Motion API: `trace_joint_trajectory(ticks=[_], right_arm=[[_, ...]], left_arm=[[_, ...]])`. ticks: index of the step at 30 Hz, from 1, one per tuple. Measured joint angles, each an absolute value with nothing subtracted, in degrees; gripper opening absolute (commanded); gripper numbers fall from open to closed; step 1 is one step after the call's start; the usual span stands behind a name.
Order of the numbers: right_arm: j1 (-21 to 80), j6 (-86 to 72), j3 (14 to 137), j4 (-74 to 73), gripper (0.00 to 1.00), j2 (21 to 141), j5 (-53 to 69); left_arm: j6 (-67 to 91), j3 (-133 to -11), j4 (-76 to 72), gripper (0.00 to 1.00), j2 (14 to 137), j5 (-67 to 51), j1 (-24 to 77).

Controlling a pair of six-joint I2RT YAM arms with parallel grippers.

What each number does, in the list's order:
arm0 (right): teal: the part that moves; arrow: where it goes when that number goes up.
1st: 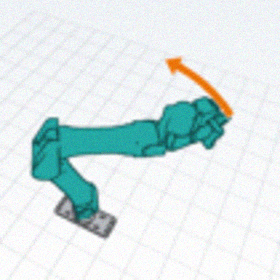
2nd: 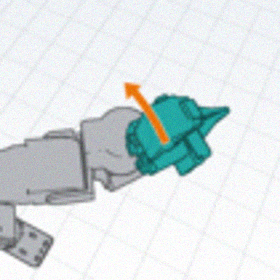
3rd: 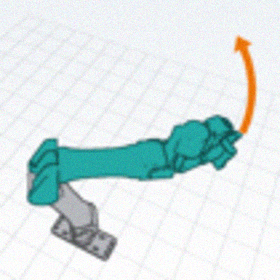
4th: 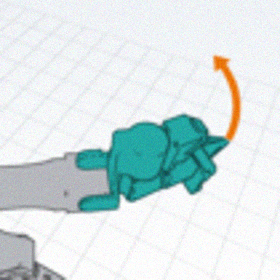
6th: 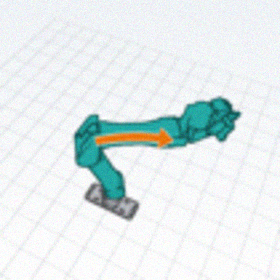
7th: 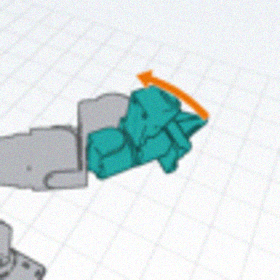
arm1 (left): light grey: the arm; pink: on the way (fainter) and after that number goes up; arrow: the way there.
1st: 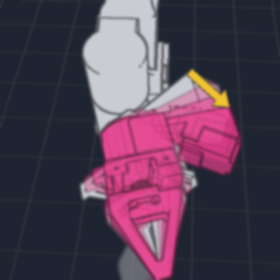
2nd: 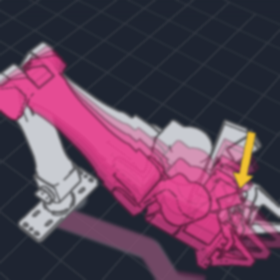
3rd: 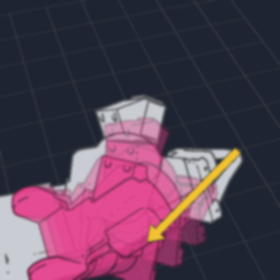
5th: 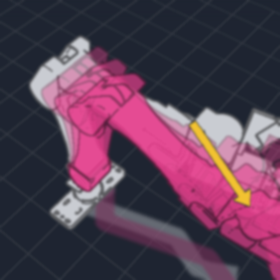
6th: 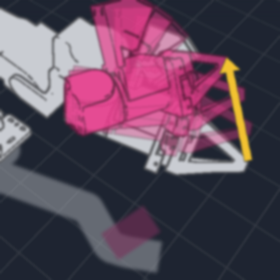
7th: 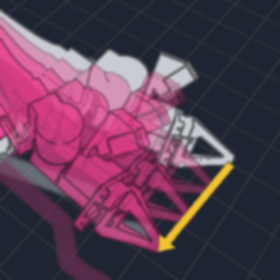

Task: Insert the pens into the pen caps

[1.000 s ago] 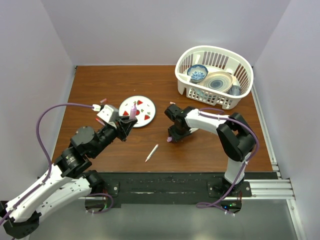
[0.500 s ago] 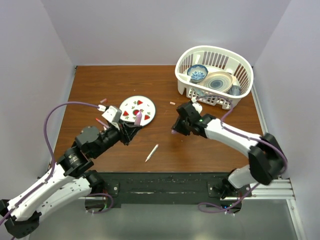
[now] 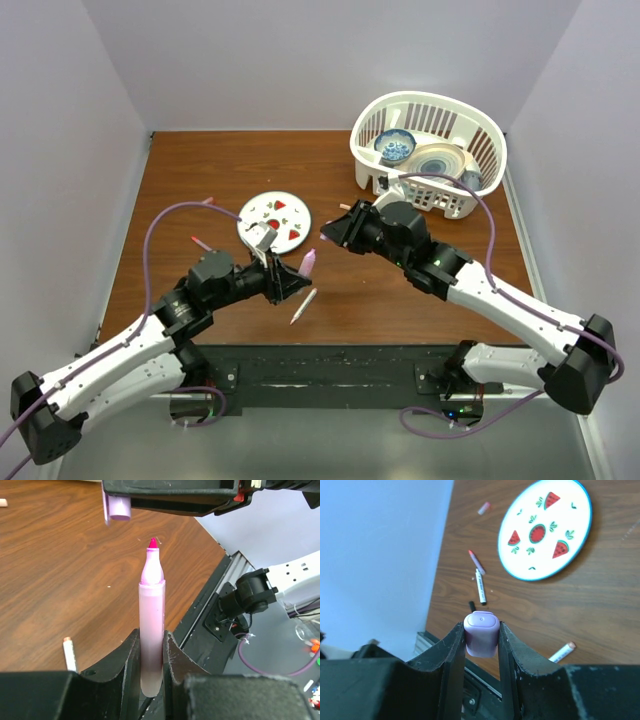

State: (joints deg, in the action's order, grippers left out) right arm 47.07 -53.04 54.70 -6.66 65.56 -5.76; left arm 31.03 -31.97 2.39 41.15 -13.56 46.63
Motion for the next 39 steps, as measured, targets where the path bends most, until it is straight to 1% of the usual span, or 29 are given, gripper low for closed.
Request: trace_joint_trajectory(ticks=[11, 25, 39], right_arm=[[48.3, -53.3, 55.2, -4.8, 0.0, 63.9, -4.8], [51.8, -53.3, 55.2, -5.1, 0.0, 63.2, -5.0], [54.0, -52.4, 55.7, -7.3, 0.0, 62.3, -9.1]], left_arm=[[31.9, -31.9, -0.7, 0.0, 42.5, -15.2, 46.6], [31.9, -31.9, -0.8, 0.0, 42.5, -14.8, 46.7], [31.2, -31.9, -0.1, 0.0, 42.1, -15.0, 47.0]])
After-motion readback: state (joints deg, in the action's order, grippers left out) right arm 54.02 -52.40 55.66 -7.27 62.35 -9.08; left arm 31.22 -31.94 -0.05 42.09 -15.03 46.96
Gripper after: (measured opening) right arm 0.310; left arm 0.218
